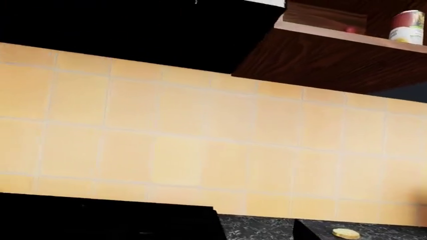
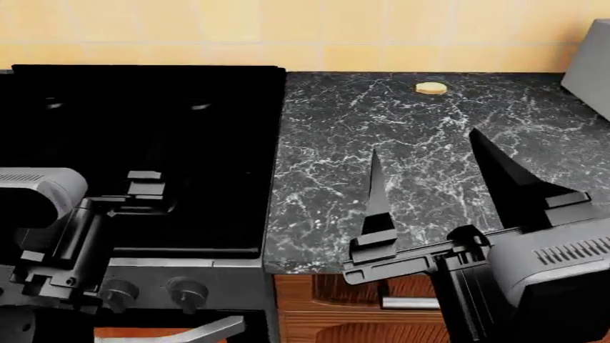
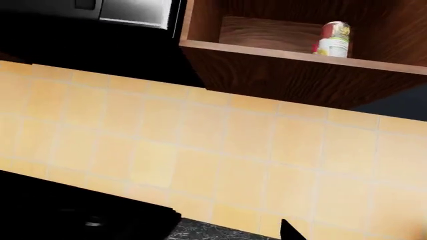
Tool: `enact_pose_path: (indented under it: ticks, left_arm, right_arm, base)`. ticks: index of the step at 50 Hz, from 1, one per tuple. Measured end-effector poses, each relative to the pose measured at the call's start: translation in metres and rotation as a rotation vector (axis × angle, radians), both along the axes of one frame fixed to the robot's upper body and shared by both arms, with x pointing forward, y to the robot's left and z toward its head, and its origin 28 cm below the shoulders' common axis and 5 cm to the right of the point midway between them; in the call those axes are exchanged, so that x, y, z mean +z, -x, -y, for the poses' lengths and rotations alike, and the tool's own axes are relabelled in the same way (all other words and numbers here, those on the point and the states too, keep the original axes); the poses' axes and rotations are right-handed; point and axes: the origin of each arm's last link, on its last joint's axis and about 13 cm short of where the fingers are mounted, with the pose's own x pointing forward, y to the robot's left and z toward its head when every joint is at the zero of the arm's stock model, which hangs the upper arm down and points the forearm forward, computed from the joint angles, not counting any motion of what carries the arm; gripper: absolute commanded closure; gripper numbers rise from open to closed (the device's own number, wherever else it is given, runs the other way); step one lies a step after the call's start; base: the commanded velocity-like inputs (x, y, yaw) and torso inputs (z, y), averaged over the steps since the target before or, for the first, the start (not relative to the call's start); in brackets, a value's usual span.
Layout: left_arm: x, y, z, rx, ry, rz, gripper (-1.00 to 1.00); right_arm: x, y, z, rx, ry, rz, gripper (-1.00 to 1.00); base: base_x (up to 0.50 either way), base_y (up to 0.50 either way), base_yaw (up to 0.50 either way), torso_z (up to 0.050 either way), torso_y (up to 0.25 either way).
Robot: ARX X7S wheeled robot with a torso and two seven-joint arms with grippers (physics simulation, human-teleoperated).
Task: Pick the canned food and jello cup from the counter and place them in the cabinets closest to them.
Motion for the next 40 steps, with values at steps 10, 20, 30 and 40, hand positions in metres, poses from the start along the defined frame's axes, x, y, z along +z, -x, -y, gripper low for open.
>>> enact_pose_path:
  ticks: [10,20,30,40]
  left_arm:
    - [-0.0003,0.0012,-0.0006,-0.003,0.015,-0.013,-1.00]
    - [0.0006,0.0042,-0.0006,-0.006,0.016,-0.009,-1.00]
    - [0.0016,0.0064,-0.0009,-0.004,0.012,0.002,-1.00]
    - [0.0018,0.0074,-0.0007,-0.008,0.008,0.005,-1.00]
  right_arm:
    - [-0.0004,0.0014,0.0001,-0.004,-0.007,0.013,-1.00]
    - [0.0000,0.0028,-0.0001,-0.006,-0.011,0.021,-1.00]
    - [-0.0001,0.0037,-0.0003,-0.005,-0.013,0.025,-1.00]
    - [-0.0005,0.0038,-0.0009,-0.003,-0.012,0.024,-1.00]
  base:
    - [-0.01,0.50,0.00,0.000,0.000]
    - [-0.01,0.50,0.00,0.000,0.000]
    - [0.00,0.50,0.00,0.000,0.000]
    - [0.00,0.50,0.00,0.000,0.000]
